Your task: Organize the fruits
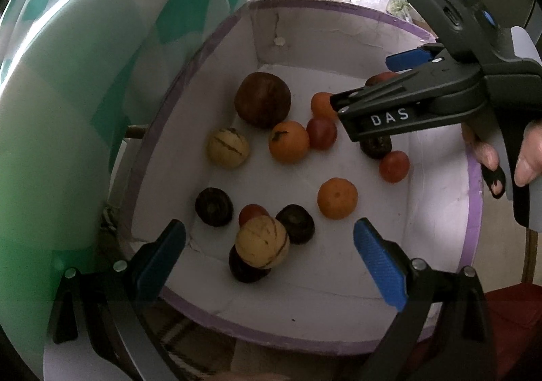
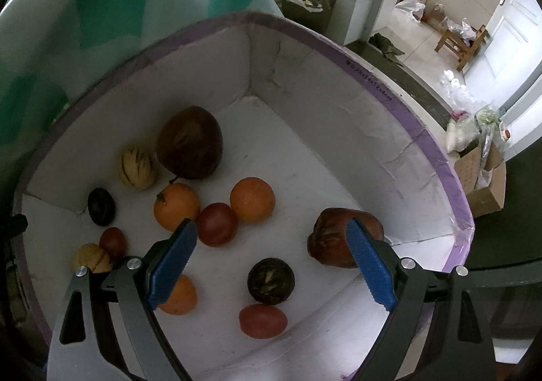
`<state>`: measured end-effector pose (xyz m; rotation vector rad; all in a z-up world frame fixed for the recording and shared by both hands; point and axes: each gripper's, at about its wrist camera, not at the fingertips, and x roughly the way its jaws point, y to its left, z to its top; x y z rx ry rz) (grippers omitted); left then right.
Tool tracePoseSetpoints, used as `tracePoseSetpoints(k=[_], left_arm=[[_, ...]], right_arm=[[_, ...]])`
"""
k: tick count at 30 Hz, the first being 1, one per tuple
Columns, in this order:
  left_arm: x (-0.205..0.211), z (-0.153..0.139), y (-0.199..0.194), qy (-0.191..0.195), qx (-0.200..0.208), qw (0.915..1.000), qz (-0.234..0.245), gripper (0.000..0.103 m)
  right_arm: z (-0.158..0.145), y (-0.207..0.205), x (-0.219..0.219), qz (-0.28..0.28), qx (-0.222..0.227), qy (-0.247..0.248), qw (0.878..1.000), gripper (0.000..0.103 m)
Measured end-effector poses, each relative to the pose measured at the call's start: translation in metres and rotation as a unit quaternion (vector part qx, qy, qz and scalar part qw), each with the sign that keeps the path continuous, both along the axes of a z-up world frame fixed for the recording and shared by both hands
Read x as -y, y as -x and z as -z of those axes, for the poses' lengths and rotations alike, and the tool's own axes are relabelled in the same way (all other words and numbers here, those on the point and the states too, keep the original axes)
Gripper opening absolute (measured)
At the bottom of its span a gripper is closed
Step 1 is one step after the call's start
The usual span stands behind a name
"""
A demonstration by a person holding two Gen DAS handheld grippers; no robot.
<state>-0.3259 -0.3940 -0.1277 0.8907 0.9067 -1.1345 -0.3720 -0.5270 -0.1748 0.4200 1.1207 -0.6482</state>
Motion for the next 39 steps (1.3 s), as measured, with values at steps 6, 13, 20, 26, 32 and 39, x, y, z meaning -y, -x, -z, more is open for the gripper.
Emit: tracePoseSetpoints(k=[6, 13, 20, 26, 32, 39], left_arm=[[-0.0003, 0.0009, -0.0001, -0.001, -0.001, 1.0000, 0.000, 0.099], [-0.0007, 0.0028, 0.0001, -0.003, -0.004, 1.0000, -0.002, 0.099], [-0.0007, 0.0042, 0.0009, -0.004, -0.005, 1.0000, -0.003, 0.099], [-0.0005, 0.0045, 0.0004, -0.004, -0.005, 1.0000, -0.003, 0.099], [-0.0005, 0.0043, 0.0003, -0.004, -0.005, 1.0000, -0.003, 0.099], [-0.0016, 0.0061, 0.0003, -0.005, -0.007, 0.9999, -0.007, 0.099]], right_arm=[[0.0021, -0.0017, -0.0004, -0.002, 0.000, -0.001, 1.000, 0.087], [0.0029, -0.0026, 0.0001, -0.003, 0.000, -0.002, 1.000, 0.087], [0.0047, -0.0046, 0.0009, -0.005, -0.001, -0.001, 1.000, 0.087], [0.0050, -0.0049, 0.0005, -0.005, -0.001, -0.001, 1.000, 0.087], [0.0044, -0.0046, 0.0007, -0.005, -0.001, -0.001, 1.000, 0.087], [0.0061, -0.0086, 0.0009, -0.009, -0.003, 0.000, 1.000, 0.087]])
